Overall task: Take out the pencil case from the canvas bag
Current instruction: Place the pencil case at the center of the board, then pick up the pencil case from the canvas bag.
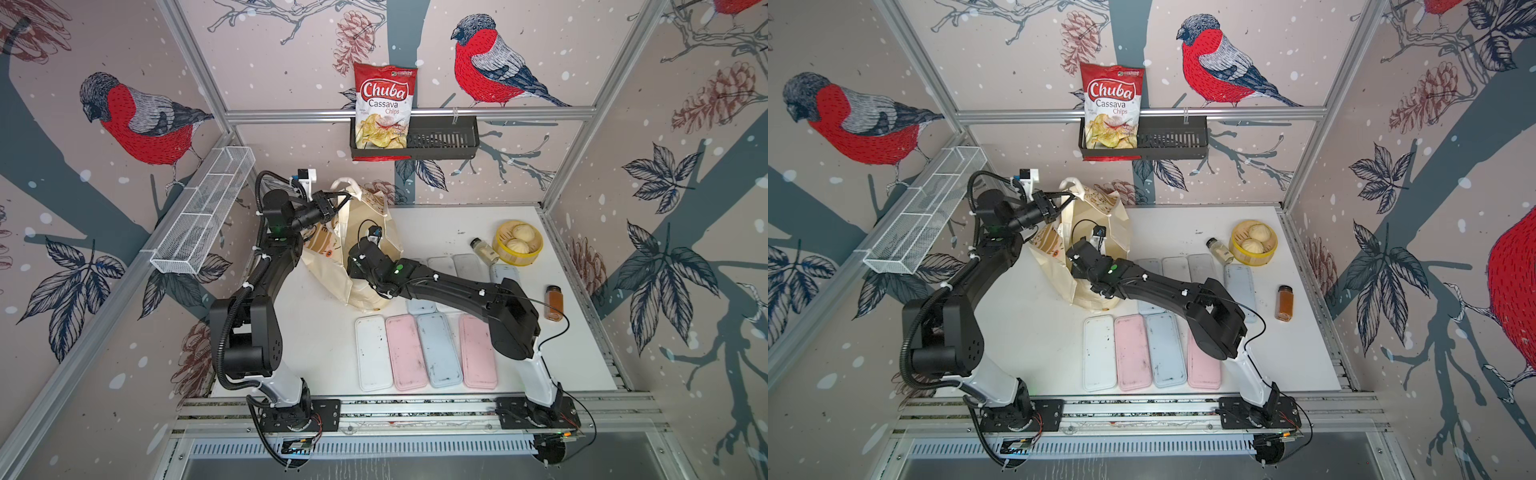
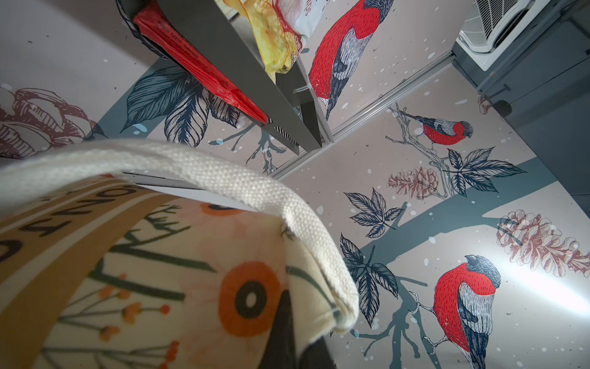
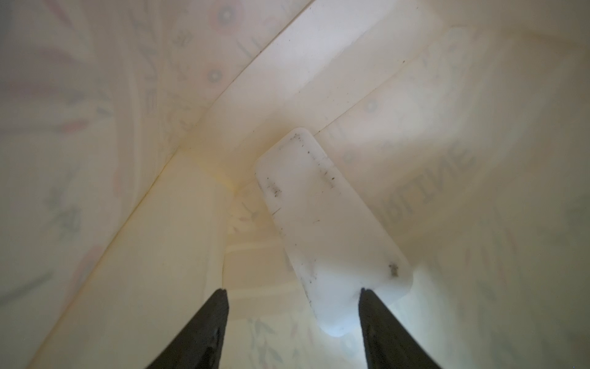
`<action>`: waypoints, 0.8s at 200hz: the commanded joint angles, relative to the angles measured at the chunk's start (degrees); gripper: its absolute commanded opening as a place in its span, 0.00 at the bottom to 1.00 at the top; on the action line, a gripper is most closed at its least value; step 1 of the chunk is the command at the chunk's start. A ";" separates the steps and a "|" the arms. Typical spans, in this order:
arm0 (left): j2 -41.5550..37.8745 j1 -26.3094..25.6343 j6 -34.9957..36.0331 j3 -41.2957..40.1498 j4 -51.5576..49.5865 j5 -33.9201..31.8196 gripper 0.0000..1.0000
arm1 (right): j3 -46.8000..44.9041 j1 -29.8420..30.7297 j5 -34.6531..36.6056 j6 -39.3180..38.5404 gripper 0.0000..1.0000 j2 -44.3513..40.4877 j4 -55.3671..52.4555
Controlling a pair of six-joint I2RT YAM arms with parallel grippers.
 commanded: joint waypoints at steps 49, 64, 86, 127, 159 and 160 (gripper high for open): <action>0.37 0.15 -0.39 0.27 4.84 0.24 0.00 | 2.38 -1.15 1.57 -4.74 0.86 3.21 -1.74; 0.31 0.09 -0.39 0.28 4.91 0.26 0.00 | 3.18 -1.42 0.57 -8.09 0.98 3.95 -1.95; 0.66 0.11 -0.62 0.18 5.06 0.20 0.00 | 5.44 -1.95 0.77 -9.13 1.00 6.24 -4.76; 1.01 0.09 -2.27 -0.27 7.15 0.50 0.00 | 8.63 -2.91 -2.40 -13.41 1.00 9.87 -7.53; 0.82 0.09 -2.55 -0.27 7.37 0.63 0.00 | 9.44 -3.05 -2.90 -18.75 1.00 10.92 -7.22; 0.78 0.10 -2.57 -0.27 7.37 0.61 0.00 | 9.54 -3.05 -2.92 -18.95 1.00 11.04 -7.24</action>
